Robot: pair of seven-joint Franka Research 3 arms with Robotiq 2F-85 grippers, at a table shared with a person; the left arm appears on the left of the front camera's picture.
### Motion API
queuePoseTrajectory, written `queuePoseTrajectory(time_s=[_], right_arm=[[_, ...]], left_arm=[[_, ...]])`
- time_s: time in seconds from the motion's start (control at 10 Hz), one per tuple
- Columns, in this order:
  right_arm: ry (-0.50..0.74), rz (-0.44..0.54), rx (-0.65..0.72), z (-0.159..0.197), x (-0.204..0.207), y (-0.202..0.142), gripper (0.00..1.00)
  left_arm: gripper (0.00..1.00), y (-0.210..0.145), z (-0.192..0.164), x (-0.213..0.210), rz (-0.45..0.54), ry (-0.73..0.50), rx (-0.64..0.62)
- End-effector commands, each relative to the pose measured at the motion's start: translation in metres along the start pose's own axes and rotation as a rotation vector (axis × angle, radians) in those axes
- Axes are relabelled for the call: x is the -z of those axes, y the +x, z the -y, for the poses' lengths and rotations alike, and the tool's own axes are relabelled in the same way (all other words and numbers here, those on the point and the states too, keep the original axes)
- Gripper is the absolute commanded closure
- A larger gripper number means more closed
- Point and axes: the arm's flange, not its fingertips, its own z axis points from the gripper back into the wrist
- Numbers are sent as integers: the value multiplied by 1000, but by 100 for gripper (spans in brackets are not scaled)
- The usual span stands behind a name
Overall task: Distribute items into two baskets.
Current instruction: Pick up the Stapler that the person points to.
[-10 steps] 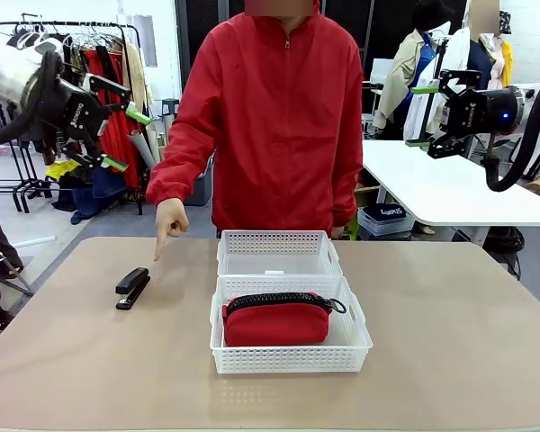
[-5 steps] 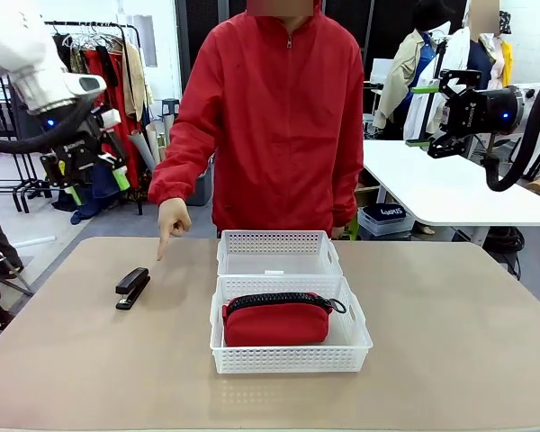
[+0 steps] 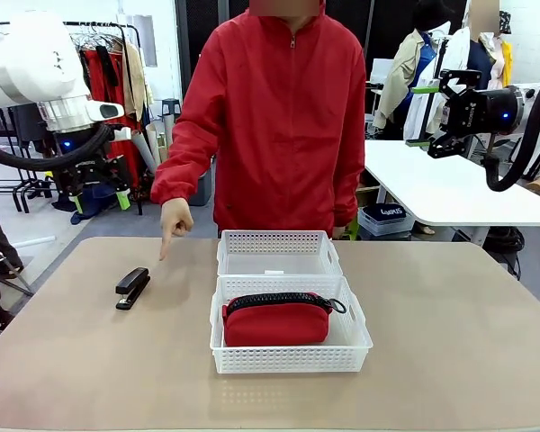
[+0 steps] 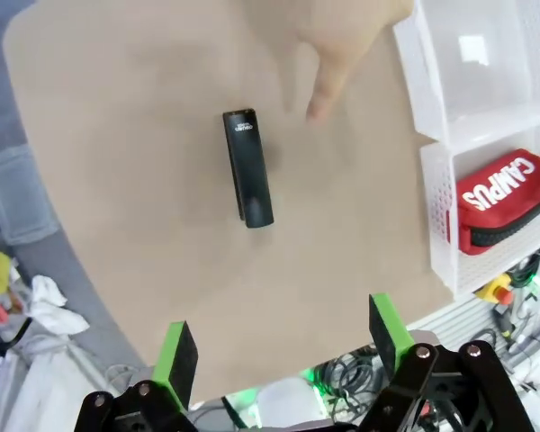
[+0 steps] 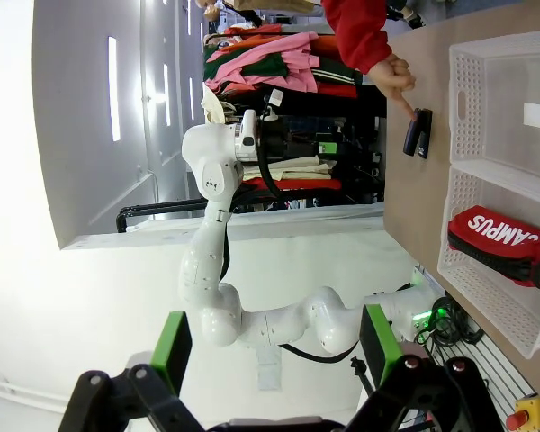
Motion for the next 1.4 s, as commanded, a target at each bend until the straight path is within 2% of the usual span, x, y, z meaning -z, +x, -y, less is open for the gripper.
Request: queuePoseTrajectory(time_s=[0.0, 0.5, 0.7, 0.9, 1.1, 1.3], right_arm=[[2, 9, -8, -3, 0, 0, 0], [2, 9, -8, -3, 0, 0, 0], [2, 9, -8, -3, 0, 0, 0], [2, 9, -8, -3, 0, 0, 0], [2, 9, -8, -3, 0, 0, 0], [2, 9, -8, -3, 0, 0, 0]], left_arm=[[0, -3, -3, -4, -39, 43, 12], [0, -3, -2, 1, -33, 27, 9], [0, 5, 5, 34, -44, 74, -68], [0, 10, 3, 64, -41, 120, -89], [0, 14, -2, 90, 14, 209, -137], [0, 22, -1, 119, 67, 226, -136]])
